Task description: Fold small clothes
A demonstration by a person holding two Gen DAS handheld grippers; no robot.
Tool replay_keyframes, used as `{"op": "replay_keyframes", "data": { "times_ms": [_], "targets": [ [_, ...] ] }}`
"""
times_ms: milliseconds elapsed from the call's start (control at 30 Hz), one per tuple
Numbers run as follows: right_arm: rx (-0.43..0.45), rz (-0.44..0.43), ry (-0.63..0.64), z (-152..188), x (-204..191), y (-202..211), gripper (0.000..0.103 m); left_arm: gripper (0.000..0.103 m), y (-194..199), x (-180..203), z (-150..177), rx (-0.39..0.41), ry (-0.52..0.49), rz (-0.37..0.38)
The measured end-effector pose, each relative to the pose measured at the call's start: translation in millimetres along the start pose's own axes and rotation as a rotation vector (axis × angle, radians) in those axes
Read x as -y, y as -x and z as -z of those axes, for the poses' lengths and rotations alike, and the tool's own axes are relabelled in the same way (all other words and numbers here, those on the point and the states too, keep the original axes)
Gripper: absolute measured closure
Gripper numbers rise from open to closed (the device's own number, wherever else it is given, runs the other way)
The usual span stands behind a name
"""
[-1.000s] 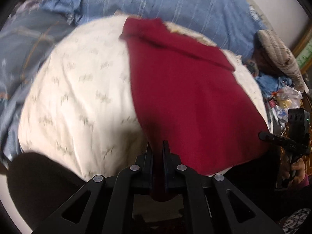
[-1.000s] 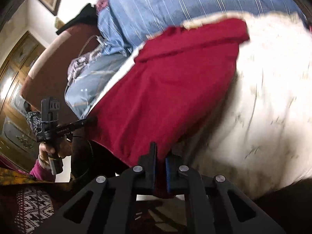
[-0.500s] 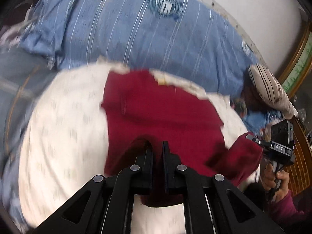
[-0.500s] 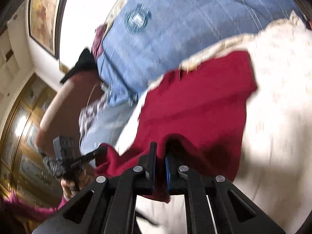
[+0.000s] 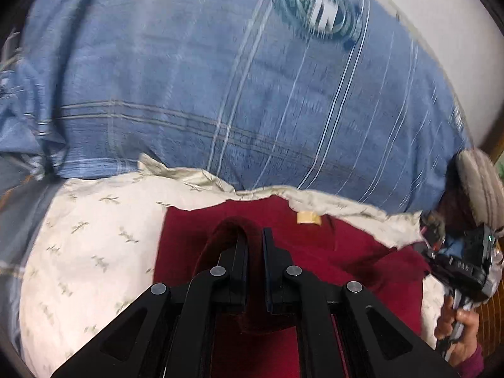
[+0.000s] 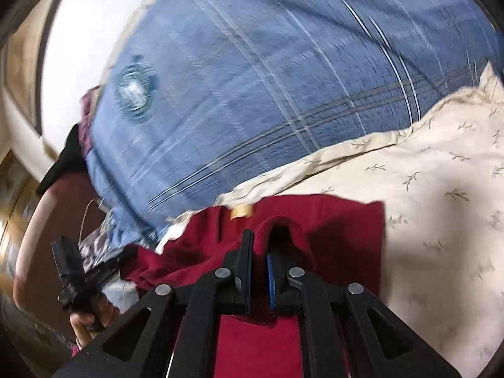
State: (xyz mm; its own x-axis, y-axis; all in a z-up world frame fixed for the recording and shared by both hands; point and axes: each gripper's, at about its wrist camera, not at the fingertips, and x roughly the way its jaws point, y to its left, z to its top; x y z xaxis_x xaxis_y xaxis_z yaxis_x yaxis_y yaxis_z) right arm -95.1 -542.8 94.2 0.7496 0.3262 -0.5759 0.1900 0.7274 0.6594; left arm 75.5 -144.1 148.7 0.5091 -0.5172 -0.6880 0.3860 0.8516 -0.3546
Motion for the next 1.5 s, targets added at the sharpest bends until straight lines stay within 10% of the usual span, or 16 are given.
{"op": "replay_keyframes", "data": {
  "times_ms": [100,267,467,800,1167,1500],
  "targets": [
    [-0.034,0.065,-0.042,-4.7,19.7,-14.9,0.085,0.084,-29.0,-4.2,-7.6,-0.072,-0.007,-0.042],
    [0.089,0.004,-0.128,2.1,36.8,32.8,0.059,0.032,-23.8,-21.5,-28.0,-0.023,0.046,-0.058],
    [0.023,0.095,0.122,7.5,-23.6,6.8,0.06,0.032,-12.4,-23.0,-10.7,-0.008,0.067,-0.112],
    [-0.1,0.377,0.085,-7.7,-6.0,-78.1,0.059,0.032,-32.2,-22.4,56.8,-0.059,-0.02,-0.286],
    [-0.238,0.2,0.48,41.3,-192.3,-169.9,0.054,0.032,-8.9,-36.9,82.5,0.029,-0.111,-0.222],
    [-0.322,0.319,0.47,49.6,-206.0,-240.6,0.051,0.032,3.7,-73.5,72.4,0.01,-0.014,-0.167]
  ]
}}
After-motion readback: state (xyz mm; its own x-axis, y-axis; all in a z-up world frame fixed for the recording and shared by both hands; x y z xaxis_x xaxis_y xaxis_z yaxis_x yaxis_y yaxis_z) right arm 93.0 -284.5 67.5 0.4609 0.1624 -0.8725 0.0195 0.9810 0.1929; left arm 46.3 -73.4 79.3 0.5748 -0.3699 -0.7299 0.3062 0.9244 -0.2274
